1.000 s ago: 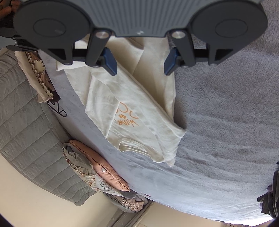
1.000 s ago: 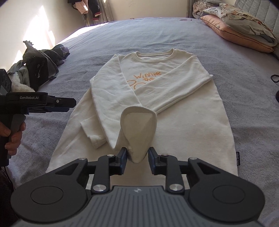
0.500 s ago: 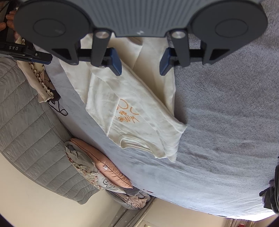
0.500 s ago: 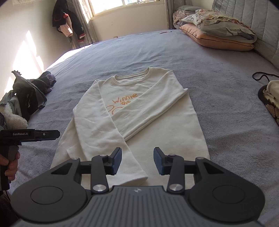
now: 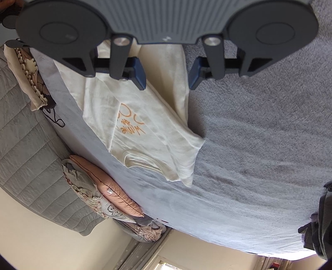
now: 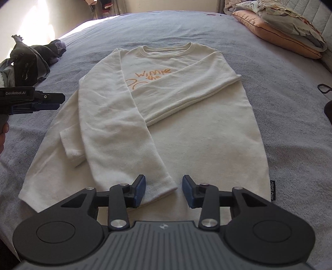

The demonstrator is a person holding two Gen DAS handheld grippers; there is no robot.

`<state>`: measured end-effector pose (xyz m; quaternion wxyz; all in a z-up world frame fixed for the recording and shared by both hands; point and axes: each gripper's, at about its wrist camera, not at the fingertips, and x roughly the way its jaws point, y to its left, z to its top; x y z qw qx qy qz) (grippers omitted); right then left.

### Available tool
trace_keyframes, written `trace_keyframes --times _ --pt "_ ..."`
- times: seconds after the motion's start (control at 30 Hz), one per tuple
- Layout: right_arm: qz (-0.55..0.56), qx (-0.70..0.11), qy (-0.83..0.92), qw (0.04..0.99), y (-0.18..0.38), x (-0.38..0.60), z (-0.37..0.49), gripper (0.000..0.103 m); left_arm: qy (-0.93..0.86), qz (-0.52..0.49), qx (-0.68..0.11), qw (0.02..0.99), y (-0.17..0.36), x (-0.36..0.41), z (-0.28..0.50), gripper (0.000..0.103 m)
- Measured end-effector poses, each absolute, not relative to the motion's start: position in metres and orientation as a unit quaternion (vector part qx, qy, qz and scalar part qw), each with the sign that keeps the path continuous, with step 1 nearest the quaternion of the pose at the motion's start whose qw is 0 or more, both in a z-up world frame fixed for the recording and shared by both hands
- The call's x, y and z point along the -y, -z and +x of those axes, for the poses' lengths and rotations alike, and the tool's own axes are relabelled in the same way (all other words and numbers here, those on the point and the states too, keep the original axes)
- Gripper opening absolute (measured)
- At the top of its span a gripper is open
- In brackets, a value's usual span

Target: Fold clothes

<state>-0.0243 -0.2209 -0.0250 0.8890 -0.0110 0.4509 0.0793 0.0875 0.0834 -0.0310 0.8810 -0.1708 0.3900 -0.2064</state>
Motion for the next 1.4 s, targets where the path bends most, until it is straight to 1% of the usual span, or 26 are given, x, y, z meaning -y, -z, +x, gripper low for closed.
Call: trace_keyframes --times 0.1,0.2,0.4,0.5,0.57,0.6,0.63,0.67,0.73,0.77,0.8,0.83,0.9,0.93,0.97,1.0,1.03,1.13,1.27,1.4 --pt "-0.038 -0.442 -0.082 0.892 0.021 0.215 -0.026 0.012 0.205 -0.170 -0.389 0.882 0.031 -0.081 0.089 0.046" --pt "-0.035 -0.432 -0.080 0.898 0.013 0.218 -0.028 0.010 0.207 -0.164 -0.387 0.883 0.030 -0.079 0.090 0.046" --pt "-0.027 -0.384 -0.036 0.922 -0.009 0.235 -0.027 0.010 0.216 -0.152 -0.384 0.885 0.028 -0.075 0.091 0.046" --pt "-0.021 -0.390 -0.018 0.920 -0.006 0.243 -0.018 0.010 0.218 -0.140 -0.378 0.889 0.028 -0.075 0.089 0.046" --pt "-0.017 -0.395 -0.007 0.919 -0.003 0.248 -0.012 0.011 0.210 -0.102 -0.353 0.906 0.028 -0.075 0.083 0.047" --pt "-0.015 -0.397 -0.001 0.918 -0.002 0.250 -0.009 0.012 0.202 -0.074 -0.333 0.918 0.029 -0.074 0.078 0.055" --pt "-0.013 -0.400 0.004 0.917 -0.001 0.253 -0.006 0.013 0.193 -0.043 -0.312 0.929 0.031 -0.072 0.074 0.067" --pt "-0.013 -0.404 0.006 0.915 0.001 0.253 -0.004 0.013 0.189 -0.014 -0.296 0.936 0.035 -0.071 0.070 0.072" --pt "-0.018 -0.408 0.007 0.913 0.002 0.250 0.000 0.015 0.193 0.019 -0.285 0.939 0.046 -0.069 0.066 0.088" --pt "-0.021 -0.409 0.008 0.912 0.003 0.248 0.002 0.015 0.198 0.023 -0.288 0.937 0.051 -0.068 0.066 0.092" --pt "-0.025 -0.410 0.008 0.912 0.003 0.246 0.004 0.015 0.202 0.027 -0.290 0.935 0.056 -0.068 0.065 0.099" --pt "-0.027 -0.409 0.009 0.912 0.003 0.244 0.005 0.016 0.206 0.031 -0.293 0.933 0.060 -0.068 0.064 0.103" --pt "-0.029 -0.407 0.008 0.913 0.001 0.239 0.008 0.016 0.214 0.037 -0.298 0.930 0.068 -0.068 0.063 0.103" --pt "-0.029 -0.405 0.006 0.914 0.000 0.237 0.009 0.017 0.214 0.037 -0.299 0.929 0.068 -0.069 0.063 0.103" --pt "-0.030 -0.404 0.004 0.914 0.000 0.235 0.010 0.020 0.214 0.035 -0.300 0.929 0.068 -0.069 0.063 0.103" --pt "-0.031 -0.401 0.005 0.915 -0.001 0.233 0.011 0.028 0.214 0.033 -0.300 0.929 0.069 -0.070 0.064 0.103" --pt "-0.033 -0.399 0.010 0.916 -0.002 0.231 0.012 0.033 0.213 0.036 -0.301 0.929 0.068 -0.069 0.064 0.103" --pt "-0.028 -0.404 0.022 0.914 0.000 0.231 0.015 0.033 0.208 0.049 -0.303 0.929 0.069 -0.065 0.064 0.103" --pt "-0.008 -0.412 0.038 0.910 0.006 0.237 0.018 0.033 0.212 0.039 -0.306 0.927 0.071 -0.067 0.065 0.103" --pt "0.016 -0.417 0.065 0.906 0.016 0.242 0.024 0.036 0.212 0.040 -0.306 0.927 0.071 -0.066 0.064 0.103"
